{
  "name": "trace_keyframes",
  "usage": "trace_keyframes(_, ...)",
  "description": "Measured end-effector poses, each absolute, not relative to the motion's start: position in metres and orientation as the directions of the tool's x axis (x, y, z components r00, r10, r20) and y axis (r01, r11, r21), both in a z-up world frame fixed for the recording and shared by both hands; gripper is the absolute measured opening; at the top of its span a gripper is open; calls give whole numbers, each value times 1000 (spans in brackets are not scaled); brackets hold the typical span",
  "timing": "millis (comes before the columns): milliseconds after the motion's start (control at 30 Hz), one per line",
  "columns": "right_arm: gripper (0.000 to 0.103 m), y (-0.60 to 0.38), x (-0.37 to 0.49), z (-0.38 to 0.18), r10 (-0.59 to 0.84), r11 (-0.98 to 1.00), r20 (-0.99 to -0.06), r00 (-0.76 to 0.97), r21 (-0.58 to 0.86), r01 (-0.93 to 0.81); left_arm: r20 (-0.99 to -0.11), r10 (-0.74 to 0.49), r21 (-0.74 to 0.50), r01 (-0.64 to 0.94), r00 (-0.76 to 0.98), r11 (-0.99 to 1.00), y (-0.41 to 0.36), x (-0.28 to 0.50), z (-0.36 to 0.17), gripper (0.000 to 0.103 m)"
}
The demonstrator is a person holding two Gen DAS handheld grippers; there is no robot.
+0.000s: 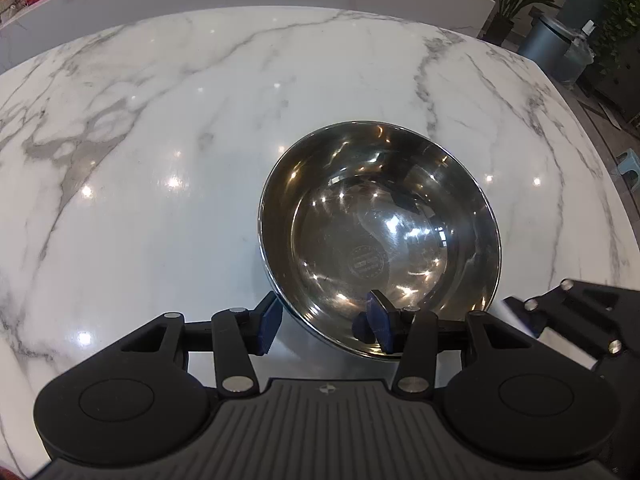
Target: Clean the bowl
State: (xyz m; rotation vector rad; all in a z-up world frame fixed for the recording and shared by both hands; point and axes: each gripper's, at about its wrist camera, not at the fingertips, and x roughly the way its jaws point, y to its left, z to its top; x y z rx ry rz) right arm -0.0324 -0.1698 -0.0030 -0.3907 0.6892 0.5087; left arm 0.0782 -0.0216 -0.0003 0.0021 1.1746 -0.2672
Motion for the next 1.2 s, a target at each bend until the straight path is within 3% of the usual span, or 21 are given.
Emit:
trace_keyframes(200, 10, -181, -25, 10, 294, 811, -655, 696, -214, -544, -910, -183, -84, 267, 372, 960, -22, 87, 2, 27)
trace_keyframes(467, 10, -190, -15, 16, 295, 812, -644, 706, -220, -541, -910, -179, -76, 274, 374, 959, -24, 98, 1, 24)
trace_keyframes(600, 10, -184, -19, 11, 304, 807, -652, 695, -211, -551, -913, -196, -137, 182, 358, 974, -14, 95, -3, 46)
trace_keyframes(867, 10, -163, -35, -2, 335, 788, -682, 650, -176, -590, -905, -265, -263, 50, 333, 963, 5, 79, -7, 56)
trace_keyframes(1067, 10, -165, -36, 2, 325, 789, -673, 665, -195, -582, -911, -244, -241, 52, 333, 969, 7, 74, -7, 53)
trace_keyframes(1200, 10, -168, -35, 5, 315, 793, -664, 678, -209, -573, -913, -228, -211, 85, 339, 974, 2, 76, -5, 39)
